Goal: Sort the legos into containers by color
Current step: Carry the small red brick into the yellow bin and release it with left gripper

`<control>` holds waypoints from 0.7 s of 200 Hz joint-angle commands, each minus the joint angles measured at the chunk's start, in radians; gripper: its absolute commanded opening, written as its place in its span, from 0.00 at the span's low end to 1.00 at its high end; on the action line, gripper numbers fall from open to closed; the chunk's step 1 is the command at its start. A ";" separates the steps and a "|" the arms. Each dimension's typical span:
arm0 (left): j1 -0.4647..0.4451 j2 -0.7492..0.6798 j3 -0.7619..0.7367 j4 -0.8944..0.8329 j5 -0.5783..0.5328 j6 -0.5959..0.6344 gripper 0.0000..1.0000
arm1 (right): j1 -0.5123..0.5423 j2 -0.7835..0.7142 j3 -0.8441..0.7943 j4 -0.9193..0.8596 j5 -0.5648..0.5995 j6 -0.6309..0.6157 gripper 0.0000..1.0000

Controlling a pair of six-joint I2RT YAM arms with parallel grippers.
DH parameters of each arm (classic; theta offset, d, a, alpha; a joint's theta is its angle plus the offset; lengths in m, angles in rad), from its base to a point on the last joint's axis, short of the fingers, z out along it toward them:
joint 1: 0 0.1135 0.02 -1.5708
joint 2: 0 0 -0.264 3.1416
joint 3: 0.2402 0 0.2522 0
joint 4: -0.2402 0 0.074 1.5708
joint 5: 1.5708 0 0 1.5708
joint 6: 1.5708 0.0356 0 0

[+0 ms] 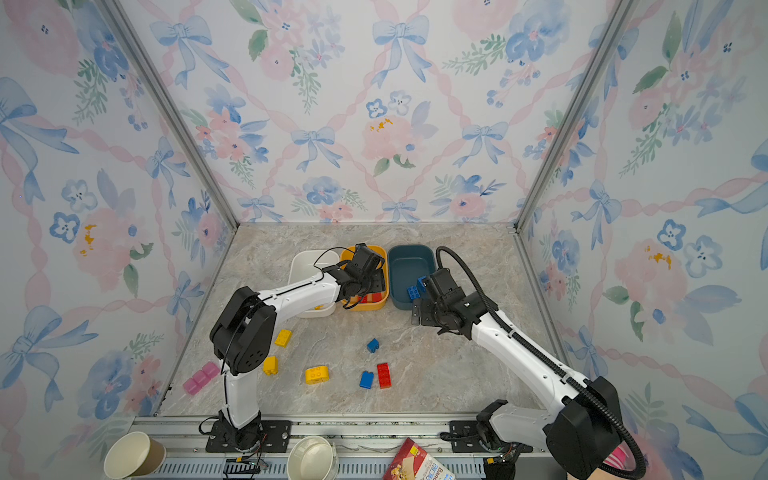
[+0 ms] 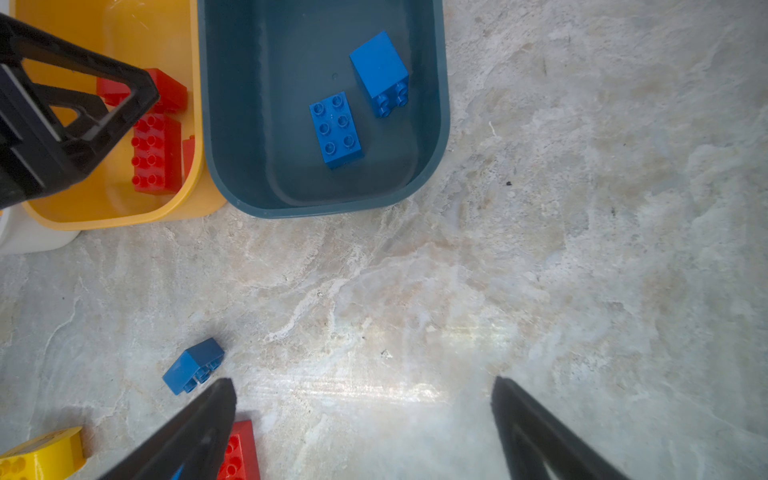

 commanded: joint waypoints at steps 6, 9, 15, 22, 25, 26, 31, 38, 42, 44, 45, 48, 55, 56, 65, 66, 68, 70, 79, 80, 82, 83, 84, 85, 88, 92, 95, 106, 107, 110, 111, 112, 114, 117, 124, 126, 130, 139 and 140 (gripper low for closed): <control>0.003 -0.087 -0.045 0.018 0.000 0.008 0.67 | 0.030 -0.017 -0.021 -0.018 0.009 0.025 0.99; 0.003 -0.094 -0.049 0.019 -0.001 0.009 0.67 | 0.033 -0.016 -0.022 -0.017 0.008 0.027 0.99; 0.002 -0.109 -0.062 0.022 -0.002 0.009 0.68 | 0.042 -0.014 -0.024 -0.018 0.009 0.030 0.99; 0.004 -0.127 -0.077 0.026 -0.002 0.010 0.69 | 0.052 -0.012 -0.026 -0.018 0.009 0.035 0.99; 0.005 -0.135 -0.085 0.028 -0.003 0.010 0.69 | 0.056 -0.010 -0.027 -0.018 0.009 0.038 0.99; 0.006 -0.137 -0.087 0.029 -0.003 0.010 0.69 | 0.057 -0.009 -0.027 -0.018 0.009 0.038 0.99; 0.008 -0.152 -0.100 0.034 -0.003 0.010 0.70 | 0.065 -0.007 -0.029 -0.016 0.009 0.042 0.99; 0.010 -0.174 -0.123 0.040 0.001 0.009 0.70 | 0.077 -0.003 -0.032 -0.013 0.009 0.047 0.99; 0.014 -0.186 -0.135 0.045 0.001 0.008 0.71 | 0.085 0.000 -0.034 -0.011 0.008 0.048 0.99; 0.016 -0.193 -0.141 0.047 0.002 0.008 0.71 | 0.089 0.000 -0.035 -0.008 0.008 0.049 0.99; 0.016 -0.196 -0.144 0.049 0.003 0.008 0.71 | 0.091 0.001 -0.035 -0.008 0.008 0.049 0.99; 0.019 -0.205 -0.154 0.051 0.004 0.007 0.71 | 0.097 0.004 -0.037 -0.005 0.008 0.050 0.99; 0.025 -0.229 -0.178 0.058 0.006 0.007 0.72 | 0.111 0.009 -0.041 0.004 0.007 0.050 0.99; 0.025 -0.232 -0.180 0.059 0.006 0.007 0.72 | 0.112 0.010 -0.041 0.004 0.007 0.049 0.99; 0.033 -0.261 -0.209 0.066 0.010 0.007 0.74 | 0.130 0.021 -0.044 0.020 0.002 0.038 0.99; 0.033 -0.264 -0.212 0.066 0.010 0.008 0.74 | 0.132 0.022 -0.044 0.022 0.002 0.036 0.99; 0.037 -0.271 -0.219 0.067 0.011 0.008 0.74 | 0.137 0.024 -0.045 0.026 0.001 0.032 0.99; 0.039 -0.276 -0.224 0.068 0.013 0.008 0.74 | 0.141 0.027 -0.045 0.029 -0.001 0.029 0.99; 0.048 -0.311 -0.253 0.072 0.021 0.010 0.76 | 0.157 0.043 -0.046 0.045 -0.010 0.005 0.99; 0.050 -0.314 -0.256 0.072 0.023 0.010 0.76 | 0.159 0.045 -0.047 0.046 -0.011 0.001 0.99; 0.053 -0.321 -0.263 0.074 0.023 0.010 0.76 | 0.164 0.049 -0.046 0.050 -0.014 -0.004 0.99; 0.053 -0.324 -0.266 0.074 0.024 0.010 0.77 | 0.165 0.050 -0.046 0.052 -0.016 -0.009 0.99; 0.055 -0.327 -0.270 0.075 0.024 0.010 0.77 | 0.166 0.052 -0.046 0.055 -0.018 -0.013 0.99; 0.057 -0.331 -0.272 0.075 0.025 0.010 0.77 | 0.169 0.054 -0.046 0.057 -0.020 -0.016 0.99; 0.061 -0.340 -0.283 0.077 0.027 0.011 0.78 | 0.176 0.059 -0.045 0.063 -0.024 -0.029 0.99; 0.067 -0.355 -0.297 0.078 0.031 0.011 0.78 | 0.183 0.066 -0.044 0.072 -0.030 -0.045 0.99; 0.072 -0.366 -0.307 0.079 0.033 0.012 0.79 | 0.189 0.072 -0.043 0.078 -0.034 -0.057 0.99; 0.092 -0.407 -0.344 0.084 0.042 0.014 0.81 | 0.211 0.098 -0.034 0.094 -0.056 -0.103 0.99; 0.094 -0.410 -0.348 0.085 0.043 0.014 0.81 | 0.212 0.099 -0.032 0.096 -0.058 -0.108 0.99; 0.100 -0.422 -0.357 0.087 0.045 0.014 0.81 | 0.219 0.107 -0.029 0.099 -0.062 -0.122 0.99; 0.102 -0.424 -0.361 0.088 0.047 0.014 0.81 | 0.221 0.110 -0.027 0.099 -0.064 -0.126 0.99; 0.103 -0.427 -0.364 0.088 0.047 0.014 0.82 | 0.224 0.112 -0.026 0.100 -0.065 -0.130 0.99; 0.106 -0.437 -0.370 0.088 0.049 0.015 0.82 | 0.228 0.119 -0.021 0.100 -0.064 -0.140 0.99; 0.112 -0.447 -0.380 0.089 0.049 0.014 0.82 | 0.235 0.129 -0.014 0.100 -0.065 -0.150 0.99; 0.127 -0.470 -0.401 0.090 0.054 0.015 0.83 | 0.252 0.151 0.003 0.099 -0.071 -0.179 0.99; 0.130 -0.478 -0.408 0.091 0.056 0.015 0.83 | 0.257 0.159 0.007 0.099 -0.072 -0.188 0.99; 0.138 -0.491 -0.420 0.092 0.059 0.015 0.84 | 0.268 0.173 0.016 0.098 -0.076 -0.202 0.99; 0.155 -0.520 -0.446 0.095 0.064 0.014 0.85 | 0.293 0.205 0.039 0.101 -0.079 -0.234 0.99; 0.155 -0.522 -0.449 0.095 0.065 0.014 0.85 | 0.296 0.208 0.041 0.101 -0.079 -0.237 0.99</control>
